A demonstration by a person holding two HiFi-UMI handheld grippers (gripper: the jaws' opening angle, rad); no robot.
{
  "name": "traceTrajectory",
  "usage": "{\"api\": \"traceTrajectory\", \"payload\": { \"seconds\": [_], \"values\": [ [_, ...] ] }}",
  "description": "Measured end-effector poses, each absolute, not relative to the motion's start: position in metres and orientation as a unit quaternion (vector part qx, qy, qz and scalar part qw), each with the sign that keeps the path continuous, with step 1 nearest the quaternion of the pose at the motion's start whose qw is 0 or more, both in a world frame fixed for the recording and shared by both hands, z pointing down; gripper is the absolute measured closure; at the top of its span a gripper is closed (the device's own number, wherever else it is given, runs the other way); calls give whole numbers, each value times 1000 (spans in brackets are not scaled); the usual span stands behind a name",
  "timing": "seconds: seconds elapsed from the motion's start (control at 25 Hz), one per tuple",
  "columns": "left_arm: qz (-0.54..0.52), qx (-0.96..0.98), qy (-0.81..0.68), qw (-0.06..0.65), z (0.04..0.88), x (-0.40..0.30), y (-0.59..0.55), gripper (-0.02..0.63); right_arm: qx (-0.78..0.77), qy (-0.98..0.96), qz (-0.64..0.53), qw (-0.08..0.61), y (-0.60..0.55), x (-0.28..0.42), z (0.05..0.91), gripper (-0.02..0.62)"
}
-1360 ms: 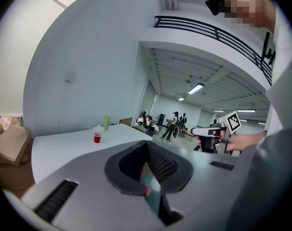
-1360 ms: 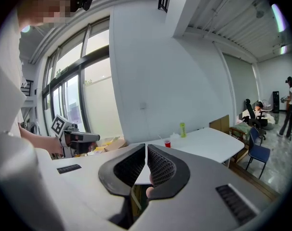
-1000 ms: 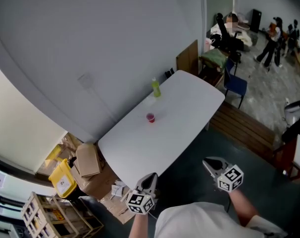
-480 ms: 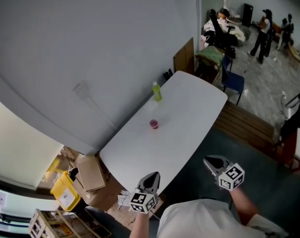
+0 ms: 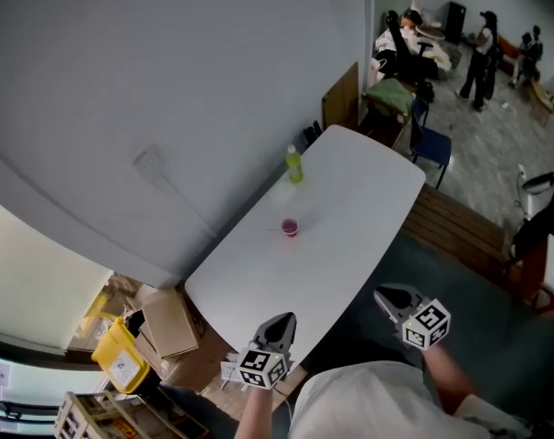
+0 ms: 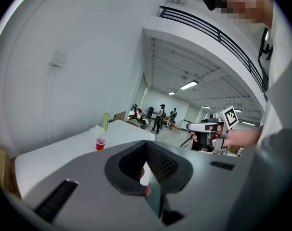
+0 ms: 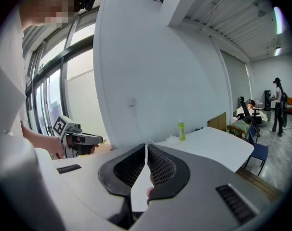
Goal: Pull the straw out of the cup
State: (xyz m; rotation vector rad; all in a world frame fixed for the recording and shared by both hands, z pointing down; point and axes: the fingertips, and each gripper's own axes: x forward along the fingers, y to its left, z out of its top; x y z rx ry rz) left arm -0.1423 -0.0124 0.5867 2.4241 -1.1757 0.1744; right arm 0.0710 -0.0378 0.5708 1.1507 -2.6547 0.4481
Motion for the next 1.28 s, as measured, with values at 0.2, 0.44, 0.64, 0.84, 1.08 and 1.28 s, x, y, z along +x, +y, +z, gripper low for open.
{"api": "traceTrajectory", "payload": {
  "seconds": [0.2, 0.44, 0.64, 0.84, 1.08, 1.28],
  "values": [
    [47, 874, -425, 231, 587, -138, -17, 606, 385, -903, 157, 112, -46, 73, 574, 555],
    [45, 859, -449, 243, 590, -130, -32, 606, 366, -911, 156, 113, -72, 79, 572, 555],
    [40, 845, -474, 244, 592, -117, -51, 606, 345, -919, 153, 117, -106, 89, 573, 555],
    [36, 831, -496, 249, 596, -98, -73, 606, 310, -931, 144, 126, -139, 95, 570, 555],
    [28, 808, -532, 252, 598, -81, -100, 606, 266, -945, 131, 137, -175, 106, 571, 554],
    [19, 788, -559, 255, 600, -77, -116, 606, 233, -951, 134, 154, -194, 111, 582, 555]
  ]
}}
